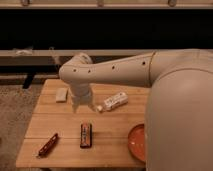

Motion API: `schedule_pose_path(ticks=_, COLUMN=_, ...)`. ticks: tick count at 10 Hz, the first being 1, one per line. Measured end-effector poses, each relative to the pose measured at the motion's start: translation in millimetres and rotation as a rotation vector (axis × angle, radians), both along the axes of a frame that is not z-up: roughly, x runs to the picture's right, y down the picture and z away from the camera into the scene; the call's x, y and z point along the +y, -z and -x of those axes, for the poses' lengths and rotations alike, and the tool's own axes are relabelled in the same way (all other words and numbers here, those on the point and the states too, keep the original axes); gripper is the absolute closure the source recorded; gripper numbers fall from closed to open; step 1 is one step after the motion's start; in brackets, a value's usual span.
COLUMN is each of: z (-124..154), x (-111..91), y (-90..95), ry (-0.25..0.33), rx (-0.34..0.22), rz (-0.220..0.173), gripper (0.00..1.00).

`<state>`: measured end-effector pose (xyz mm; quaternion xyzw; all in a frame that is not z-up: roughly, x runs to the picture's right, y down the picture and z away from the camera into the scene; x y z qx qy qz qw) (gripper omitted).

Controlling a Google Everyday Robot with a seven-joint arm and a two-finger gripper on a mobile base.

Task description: Place the ceramic cup in the ceramic bowl

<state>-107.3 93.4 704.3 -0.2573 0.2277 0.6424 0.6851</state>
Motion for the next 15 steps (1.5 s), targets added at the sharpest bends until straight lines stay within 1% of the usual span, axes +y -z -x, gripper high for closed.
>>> schedule_pose_path(ticks=1, z=3.3, x=-10.5, y=-6.2, ry=0.001, rx=-0.001, rz=-0.011, gripper=0.35)
schedule_pose_path(ticks=2, z=10.3, x=-26.8, y=-16.0, ry=-0.003, rx=-0.009, rz=-0.023, gripper=0.35)
schedule_pose_path(ticks=3, z=16.0, x=-48.2, y=-28.6, ry=-0.012, rx=-0.016, rz=-0.040, gripper=0.35)
schedule_pose_path(ticks=4, z=18.7, x=-64.0, y=-39.0, ry=-0.020, rx=-0.019, rz=-0.054, gripper=0.35)
schedule_pose_path(ticks=5, z=25.5, x=-86.0, y=-55.6, ry=-0.030, rx=-0.022, rz=-0.078, gripper=0.35)
schedule_pose_path(ticks=6, z=34.7, x=-99.9, y=-66.9, ry=-0.035, rx=-0.031, rz=-0.091, gripper=0.35)
schedule_pose_path(ticks=7, z=35.5, x=-110.8, y=-79.1, ry=-0.043, rx=-0.032, rz=-0.102, gripper=0.35)
schedule_pose_path(ticks=8, z=33.2, x=-117.8, y=-88.4, ry=-0.050, rx=-0.030, rz=-0.113, gripper=0.35)
schedule_pose_path(ticks=10, z=38.7, x=-125.7, y=-114.6, ry=-0.057, rx=-0.034, rz=-0.131, gripper=0.35)
schedule_pose_path(ticks=13, z=28.3, x=-127.8, y=-153.8, ry=-0.051, rx=-0.004, rz=-0.127, gripper=0.35)
schedule_pose_path(ticks=15, z=25.7, x=-130.6, y=-171.3, ry=-0.054, rx=0.005, rz=-0.117, gripper=0.35)
